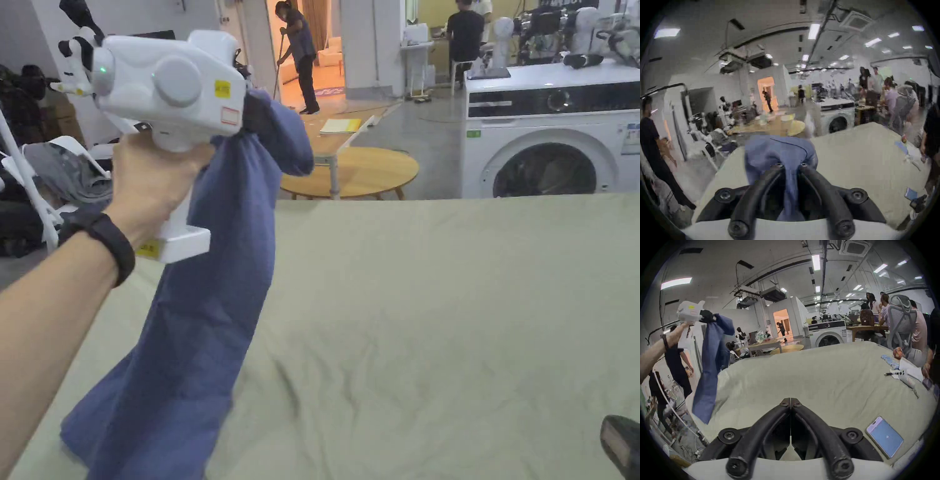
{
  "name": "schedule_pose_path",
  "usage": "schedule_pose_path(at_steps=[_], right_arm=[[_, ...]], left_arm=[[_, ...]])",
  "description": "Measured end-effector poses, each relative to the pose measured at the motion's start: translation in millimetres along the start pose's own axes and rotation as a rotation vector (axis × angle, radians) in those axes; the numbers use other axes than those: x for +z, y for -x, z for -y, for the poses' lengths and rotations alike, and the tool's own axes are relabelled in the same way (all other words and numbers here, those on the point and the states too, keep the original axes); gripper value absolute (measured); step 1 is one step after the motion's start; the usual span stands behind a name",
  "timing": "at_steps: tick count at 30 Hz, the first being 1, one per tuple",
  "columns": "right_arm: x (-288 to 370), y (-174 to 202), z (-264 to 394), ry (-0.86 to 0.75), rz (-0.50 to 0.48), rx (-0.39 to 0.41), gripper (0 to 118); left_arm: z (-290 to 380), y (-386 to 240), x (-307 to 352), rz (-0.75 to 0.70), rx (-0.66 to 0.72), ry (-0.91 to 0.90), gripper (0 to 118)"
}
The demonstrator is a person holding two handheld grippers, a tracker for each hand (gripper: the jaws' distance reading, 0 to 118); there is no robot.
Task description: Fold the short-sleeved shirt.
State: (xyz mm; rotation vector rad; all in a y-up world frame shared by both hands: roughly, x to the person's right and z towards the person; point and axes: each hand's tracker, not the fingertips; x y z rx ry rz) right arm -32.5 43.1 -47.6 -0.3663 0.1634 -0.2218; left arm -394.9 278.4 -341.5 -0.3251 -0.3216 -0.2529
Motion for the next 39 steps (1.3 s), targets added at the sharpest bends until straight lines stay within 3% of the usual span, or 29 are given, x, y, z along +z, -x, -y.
schedule_pose_path(at_steps=[4, 7, 11, 13, 16, 17, 18, 19, 20, 21, 23, 27, 30, 32, 33, 34, 35, 39], right_arm=[[17, -23, 3, 0.004, 0.046, -0.016, 0], [34, -37, 1, -0.013, 0.092, -0.014, 0], [51, -50, -4, -0.026, 0.152, -0.001, 0], [59, -53, -5, -0.038, 0.164, -0.014, 0], [65, -54, -5, -0.052, 0.162, -0.038, 0], [64, -54, -4, -0.051, 0.162, -0.04, 0], [63, -53, -4, -0.048, 0.16, -0.038, 0], [63, -51, -2, -0.038, 0.156, -0.028, 0], [63, -47, -1, -0.031, 0.157, -0.017, 0], [62, -45, 0, -0.031, 0.156, -0.009, 0], [62, -39, 2, -0.031, 0.128, -0.004, 0], [49, -26, -1, -0.031, 0.082, 0.005, 0], [37, -12, -4, -0.036, 0.05, 0.052, 0], [28, -2, -6, -0.029, 0.045, 0.076, 0], [24, 0, -7, -0.029, 0.043, 0.084, 0], [21, 5, -8, -0.029, 0.036, 0.094, 0], [19, 9, -9, -0.034, 0.029, 0.095, 0], [10, 18, -9, -0.037, 0.006, 0.088, 0]], left_arm=[[97, -119, -65, 0.252, 0.006, 0.146, 3], [175, -208, -75, 0.426, 0.047, 0.259, 3], [250, -313, -39, 0.642, 0.086, 0.363, 3], [270, -347, -19, 0.769, 0.12, 0.426, 3], [290, -367, 17, 0.842, 0.196, 0.428, 3], [295, -371, 27, 0.846, 0.178, 0.417, 10], [292, -369, 29, 0.853, 0.166, 0.403, 24], [294, -363, 38, 0.875, 0.156, 0.358, 53], [292, -349, 48, 0.938, 0.165, 0.316, 72], [289, -340, 57, 0.981, 0.187, 0.289, 82], [265, -314, 70, 0.921, 0.186, 0.186, 82], [231, -252, 103, 0.613, 0.127, -0.005, 81], [220, -200, 134, 0.431, 0.169, -0.15, 78], [222, -171, 155, 0.311, 0.183, -0.204, 61], [223, -161, 162, 0.28, 0.168, -0.213, 45], [225, -154, 167, 0.246, 0.148, -0.2, 15], [229, -145, 173, 0.213, 0.148, -0.202, 0], [238, -118, 182, 0.16, 0.212, -0.15, 0]])
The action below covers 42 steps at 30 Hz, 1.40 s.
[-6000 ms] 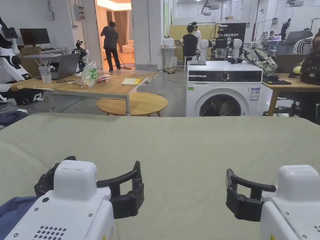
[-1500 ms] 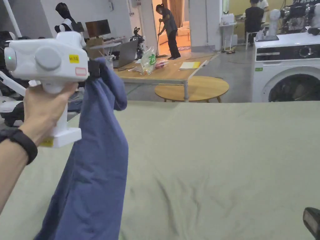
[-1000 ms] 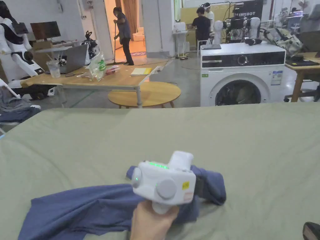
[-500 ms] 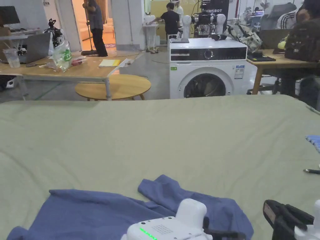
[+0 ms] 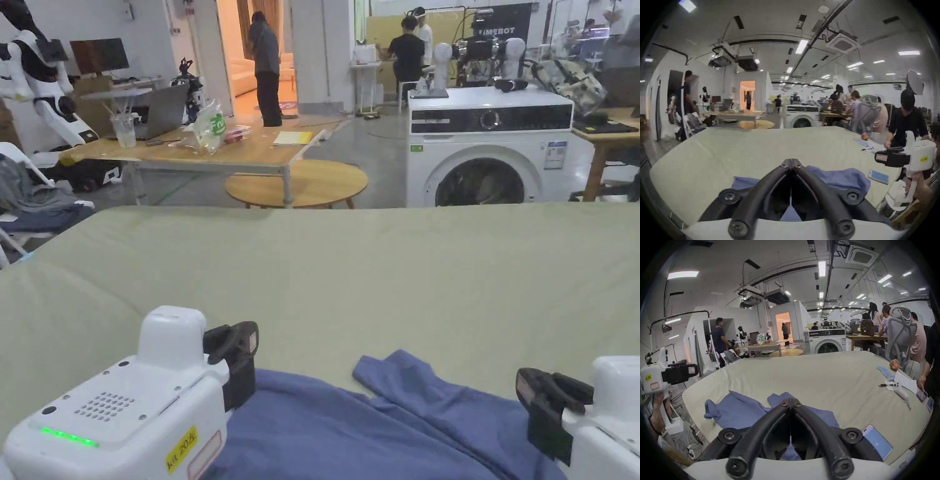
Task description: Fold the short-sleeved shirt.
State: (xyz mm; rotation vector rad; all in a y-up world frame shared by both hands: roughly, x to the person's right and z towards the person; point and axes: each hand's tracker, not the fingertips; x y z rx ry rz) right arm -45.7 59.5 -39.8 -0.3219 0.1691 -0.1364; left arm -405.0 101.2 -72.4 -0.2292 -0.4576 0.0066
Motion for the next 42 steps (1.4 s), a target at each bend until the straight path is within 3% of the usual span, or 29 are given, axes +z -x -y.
schedule_pose_path(at_steps=[9, 10, 11, 12, 13, 15, 19, 22, 27, 30, 32, 33, 35, 36, 37, 38, 42], right_arm=[[-14, 1, 10, 0.044, -0.033, 0.027, 0], [-15, -1, 13, 0.054, -0.038, 0.023, 0], [-17, -5, 15, 0.065, -0.044, 0.016, 0], [-19, -8, 17, 0.077, -0.052, 0.008, 0], [-22, -14, 20, 0.088, -0.063, 0.003, 0], [-23, -20, 26, 0.108, -0.061, 0.007, 0], [-26, -38, 37, 0.165, 0.006, 0.034, 0], [-26, -55, 41, 0.193, 0.036, -0.026, 0], [-23, -74, 43, 0.23, 0.081, -0.06, 0], [-17, -81, 49, 0.258, 0.121, -0.052, 0], [-14, -87, 55, 0.28, 0.124, -0.11, 0], [-13, -90, 58, 0.293, 0.127, -0.16, 0], [-11, -90, 62, 0.297, 0.138, -0.226, 0], [-11, -90, 65, 0.312, 0.142, -0.265, 6], [-12, -90, 69, 0.317, 0.17, -0.301, 31], [-11, -88, 72, 0.313, 0.185, -0.338, 48], [-13, -81, 95, 0.377, 0.121, -0.549, 51]], left_arm=[[-1, 69, -37, -0.019, 0.088, 0.172, 0], [-2, 84, -54, -0.028, 0.099, 0.24, 6], [-1, 94, -68, -0.021, 0.111, 0.28, 31], [-1, 107, -84, -0.001, 0.107, 0.335, 63], [1, 122, -107, -0.004, 0.113, 0.402, 85], [6, 136, -139, -0.05, 0.095, 0.484, 80], [14, 178, -202, -0.071, 0.209, 0.641, 80], [34, 195, -250, -0.159, 0.149, 0.774, 79], [69, 212, -282, -0.209, 0.206, 0.874, 51], [65, 198, -287, -0.208, 0.146, 0.863, 39], [62, 197, -282, -0.178, 0.144, 0.869, 1], [64, 191, -285, -0.149, 0.161, 0.879, 0], [70, 180, -284, -0.188, 0.053, 0.896, 0], [73, 178, -285, -0.193, 0.057, 0.904, 0], [74, 176, -286, -0.194, 0.063, 0.906, 0], [73, 176, -285, -0.193, 0.059, 0.909, 0], [71, 178, -276, -0.19, 0.082, 0.91, 0]])
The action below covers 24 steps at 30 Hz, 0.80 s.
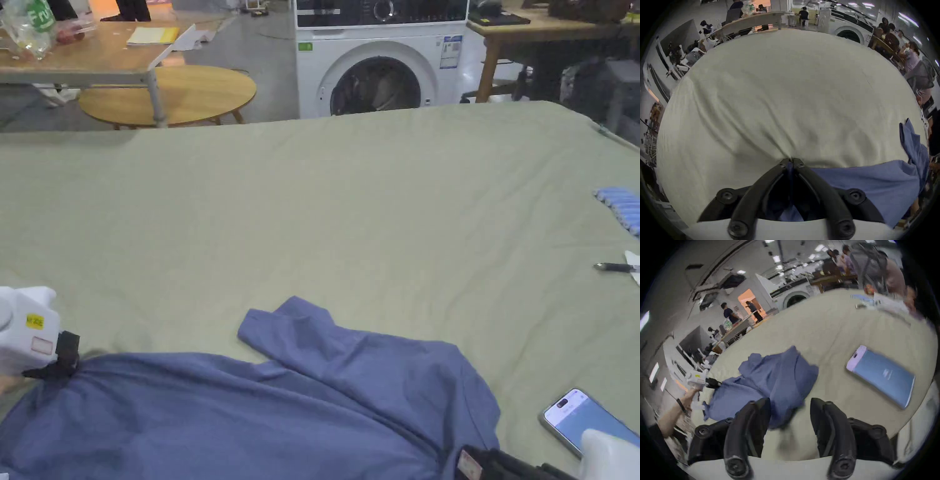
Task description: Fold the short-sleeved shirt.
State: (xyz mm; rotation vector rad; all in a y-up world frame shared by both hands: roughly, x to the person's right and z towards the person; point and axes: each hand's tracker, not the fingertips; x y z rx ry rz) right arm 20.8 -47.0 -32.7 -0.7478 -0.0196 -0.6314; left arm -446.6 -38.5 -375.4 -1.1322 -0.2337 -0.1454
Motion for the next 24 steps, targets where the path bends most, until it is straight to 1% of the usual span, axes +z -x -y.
schedule_pose_path(at_steps=[1, 3, 4, 5, 6, 7, 8, 9, 10, 12, 14, 18, 21, 23, 24], right_arm=[[-3, 1, 5, 0.02, 0.001, -0.013, 51], [-12, 2, 10, 0.017, -0.001, -0.008, 51], [-20, 1, 12, 0.012, 0.017, -0.023, 44], [-25, -1, 11, 0.012, 0.01, -0.045, 28], [-29, -4, 10, 0.006, -0.041, -0.09, 15], [-30, -6, 9, 0.01, -0.062, -0.128, 11], [-28, -7, 9, 0.008, -0.059, -0.152, 11], [-23, -5, 9, 0.004, -0.054, -0.146, 9], [-17, -2, 8, -0.004, -0.051, -0.118, 8], [-3, 7, 5, -0.037, -0.054, -0.029, 7], [9, 15, -2, -0.067, -0.086, 0.0, 6], [38, 43, -29, -0.174, -0.131, 0.134, 6], [61, 61, -60, -0.271, -0.164, 0.21, 5], [73, 70, -84, -0.319, -0.173, 0.231, 5], [80, 76, -97, -0.353, -0.169, 0.246, 5]], left_arm=[[0, 2, 2, 0.002, 0.005, -0.003, 0], [4, 1, 4, 0.005, 0.011, -0.008, 0], [7, 0, 5, 0.006, 0.013, -0.012, 0], [5, 2, 5, 0.006, 0.013, -0.016, 0], [6, 2, 8, 0.008, 0.015, -0.02, 0], [9, 1, 11, 0.008, 0.021, -0.027, 0], [11, 0, 15, 0.009, 0.029, -0.038, 0], [10, 2, 18, 0.005, 0.03, -0.081, 0], [15, -1, 27, 0.003, 0.015, -0.13, 0], [26, -7, 54, 0.014, -0.008, -0.238, 0], [32, -2, 87, 0.062, -0.009, -0.348, 0], [49, 8, 194, 0.149, 0.028, -0.578, 0], [63, 14, 273, 0.137, 0.014, -0.742, 0], [72, 16, 313, 0.105, 0.008, -0.861, 0], [75, 19, 333, 0.088, 0.011, -0.884, 0]])
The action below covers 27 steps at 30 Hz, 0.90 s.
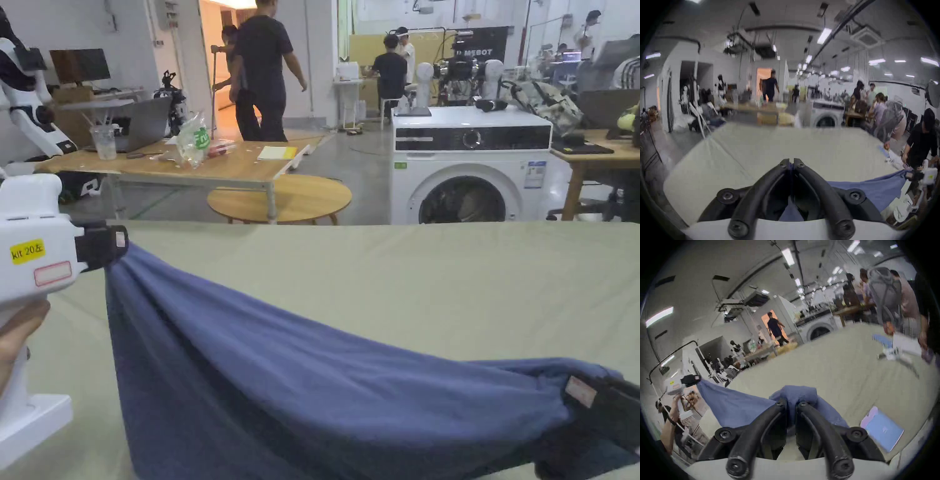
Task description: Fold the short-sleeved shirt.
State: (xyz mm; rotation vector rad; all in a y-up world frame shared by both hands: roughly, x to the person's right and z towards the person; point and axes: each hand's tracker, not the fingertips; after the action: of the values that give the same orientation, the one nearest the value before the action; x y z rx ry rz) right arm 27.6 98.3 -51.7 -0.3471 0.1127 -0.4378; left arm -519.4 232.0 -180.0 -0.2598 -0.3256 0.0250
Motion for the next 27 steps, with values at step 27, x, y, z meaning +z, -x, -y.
schedule_pose_path(at_steps=[27], right_arm=[[-158, 59, -243, -0.153, 0.109, 0.225, 5]], left_arm=[[-108, 7, -91, -0.143, -0.003, -0.237, 0]])
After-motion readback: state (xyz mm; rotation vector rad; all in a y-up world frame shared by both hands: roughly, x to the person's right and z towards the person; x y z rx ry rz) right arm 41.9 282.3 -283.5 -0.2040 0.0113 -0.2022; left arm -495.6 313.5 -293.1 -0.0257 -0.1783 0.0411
